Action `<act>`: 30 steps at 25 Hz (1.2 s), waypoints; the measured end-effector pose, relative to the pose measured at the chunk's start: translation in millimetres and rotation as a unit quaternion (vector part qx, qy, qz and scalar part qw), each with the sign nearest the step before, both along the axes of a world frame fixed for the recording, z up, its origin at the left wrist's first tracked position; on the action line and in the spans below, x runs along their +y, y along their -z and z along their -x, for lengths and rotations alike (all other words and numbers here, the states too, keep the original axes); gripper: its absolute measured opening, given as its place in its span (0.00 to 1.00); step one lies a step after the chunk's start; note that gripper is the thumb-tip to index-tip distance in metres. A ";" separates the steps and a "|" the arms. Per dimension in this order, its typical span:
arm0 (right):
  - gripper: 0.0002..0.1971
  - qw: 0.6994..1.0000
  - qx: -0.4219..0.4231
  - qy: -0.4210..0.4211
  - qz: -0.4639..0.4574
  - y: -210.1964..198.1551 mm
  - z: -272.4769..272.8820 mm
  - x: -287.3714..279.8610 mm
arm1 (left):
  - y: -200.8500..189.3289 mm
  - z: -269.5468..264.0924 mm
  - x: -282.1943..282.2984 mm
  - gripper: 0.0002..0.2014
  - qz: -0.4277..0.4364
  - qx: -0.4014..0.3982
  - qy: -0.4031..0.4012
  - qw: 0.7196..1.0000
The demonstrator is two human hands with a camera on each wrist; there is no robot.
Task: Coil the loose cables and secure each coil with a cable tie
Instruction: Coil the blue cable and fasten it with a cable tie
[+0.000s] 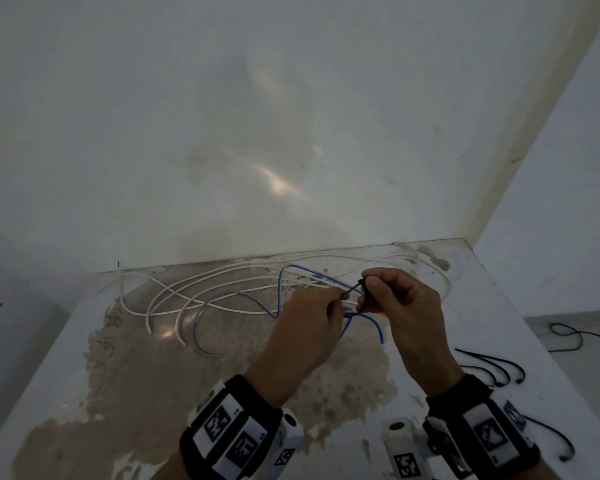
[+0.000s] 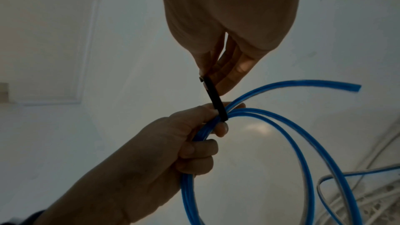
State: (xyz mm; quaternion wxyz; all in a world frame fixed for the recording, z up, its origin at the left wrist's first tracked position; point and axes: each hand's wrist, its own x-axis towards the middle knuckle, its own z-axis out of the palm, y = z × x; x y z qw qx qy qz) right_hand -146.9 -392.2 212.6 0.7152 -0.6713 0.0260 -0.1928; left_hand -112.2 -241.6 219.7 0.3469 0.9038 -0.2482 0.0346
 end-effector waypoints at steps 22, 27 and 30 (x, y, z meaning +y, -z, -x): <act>0.08 0.974 -0.053 0.038 0.216 6.5 12.6 7.8 | -2.9 1.5 -1.7 0.14 -0.022 0.026 -0.029 0.999; 0.09 0.968 -0.040 0.049 0.241 4.1 7.6 -1.1 | -0.6 1.9 2.5 0.13 0.040 0.047 0.006 0.998; 0.09 0.973 -0.009 0.011 0.231 -1.4 3.0 -9.5 | 1.1 5.0 5.9 0.12 0.079 0.045 0.022 0.996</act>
